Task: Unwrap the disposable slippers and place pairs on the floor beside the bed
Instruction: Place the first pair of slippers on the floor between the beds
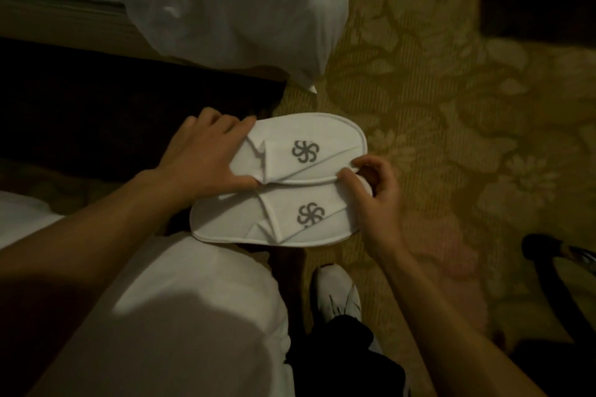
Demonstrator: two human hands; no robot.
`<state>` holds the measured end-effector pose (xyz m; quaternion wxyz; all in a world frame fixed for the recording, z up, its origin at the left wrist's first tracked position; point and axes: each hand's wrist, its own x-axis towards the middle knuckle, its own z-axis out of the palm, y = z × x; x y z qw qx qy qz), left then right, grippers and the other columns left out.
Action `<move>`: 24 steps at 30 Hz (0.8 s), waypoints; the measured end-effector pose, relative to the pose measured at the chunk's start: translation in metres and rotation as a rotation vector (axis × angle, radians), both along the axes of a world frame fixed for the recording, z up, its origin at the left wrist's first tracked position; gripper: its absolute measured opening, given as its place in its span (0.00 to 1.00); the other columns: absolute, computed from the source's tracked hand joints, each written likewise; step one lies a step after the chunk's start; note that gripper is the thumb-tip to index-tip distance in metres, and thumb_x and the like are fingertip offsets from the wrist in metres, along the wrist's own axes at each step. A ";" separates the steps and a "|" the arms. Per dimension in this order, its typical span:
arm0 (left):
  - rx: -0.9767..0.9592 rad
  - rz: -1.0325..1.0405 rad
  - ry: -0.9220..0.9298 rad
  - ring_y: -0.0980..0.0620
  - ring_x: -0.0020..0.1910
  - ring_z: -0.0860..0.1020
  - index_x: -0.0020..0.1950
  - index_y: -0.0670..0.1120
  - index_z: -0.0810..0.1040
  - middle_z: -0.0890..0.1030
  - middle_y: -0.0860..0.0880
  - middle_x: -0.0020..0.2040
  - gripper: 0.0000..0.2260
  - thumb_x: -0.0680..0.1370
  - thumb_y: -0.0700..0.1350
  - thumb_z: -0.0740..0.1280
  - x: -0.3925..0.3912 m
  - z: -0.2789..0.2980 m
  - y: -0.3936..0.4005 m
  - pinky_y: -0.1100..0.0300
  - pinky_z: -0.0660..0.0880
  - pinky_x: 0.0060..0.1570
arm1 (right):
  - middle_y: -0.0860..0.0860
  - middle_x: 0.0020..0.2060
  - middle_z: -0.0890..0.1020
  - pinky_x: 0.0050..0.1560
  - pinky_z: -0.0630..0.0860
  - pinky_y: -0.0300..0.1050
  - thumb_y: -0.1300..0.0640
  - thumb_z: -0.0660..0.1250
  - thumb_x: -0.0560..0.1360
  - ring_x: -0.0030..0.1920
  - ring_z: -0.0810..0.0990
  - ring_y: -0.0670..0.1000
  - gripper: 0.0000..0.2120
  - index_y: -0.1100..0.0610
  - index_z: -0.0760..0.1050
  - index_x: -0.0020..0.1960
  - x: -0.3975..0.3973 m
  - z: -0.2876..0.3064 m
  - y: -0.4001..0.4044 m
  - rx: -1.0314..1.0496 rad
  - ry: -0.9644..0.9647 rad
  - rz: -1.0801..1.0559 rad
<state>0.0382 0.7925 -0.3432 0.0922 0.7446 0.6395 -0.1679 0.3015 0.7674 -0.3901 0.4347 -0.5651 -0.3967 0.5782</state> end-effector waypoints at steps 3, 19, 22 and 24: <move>-0.066 0.016 0.000 0.45 0.67 0.64 0.79 0.52 0.53 0.68 0.48 0.72 0.48 0.66 0.73 0.65 -0.009 -0.032 0.004 0.49 0.65 0.61 | 0.49 0.47 0.82 0.47 0.80 0.51 0.62 0.70 0.76 0.47 0.81 0.49 0.10 0.48 0.77 0.49 -0.011 -0.037 -0.001 -0.035 -0.008 -0.001; -0.288 0.068 0.080 0.47 0.67 0.66 0.79 0.49 0.53 0.65 0.49 0.74 0.51 0.66 0.74 0.66 -0.078 -0.185 -0.006 0.52 0.71 0.60 | 0.48 0.50 0.82 0.54 0.80 0.59 0.60 0.70 0.76 0.53 0.81 0.51 0.07 0.52 0.76 0.52 -0.090 -0.205 -0.026 -0.122 -0.015 0.031; -0.323 0.077 0.095 0.47 0.68 0.66 0.80 0.50 0.52 0.64 0.50 0.75 0.50 0.66 0.74 0.66 -0.089 -0.200 -0.014 0.52 0.71 0.60 | 0.41 0.49 0.81 0.53 0.81 0.54 0.58 0.71 0.75 0.52 0.81 0.46 0.09 0.47 0.76 0.52 -0.101 -0.221 -0.037 -0.152 -0.015 0.086; -0.322 0.071 0.106 0.47 0.68 0.66 0.80 0.49 0.52 0.64 0.50 0.75 0.50 0.67 0.73 0.66 -0.098 -0.208 -0.016 0.51 0.72 0.60 | 0.40 0.50 0.81 0.53 0.81 0.53 0.58 0.70 0.76 0.52 0.81 0.43 0.10 0.46 0.75 0.52 -0.108 -0.231 -0.042 -0.165 -0.015 0.133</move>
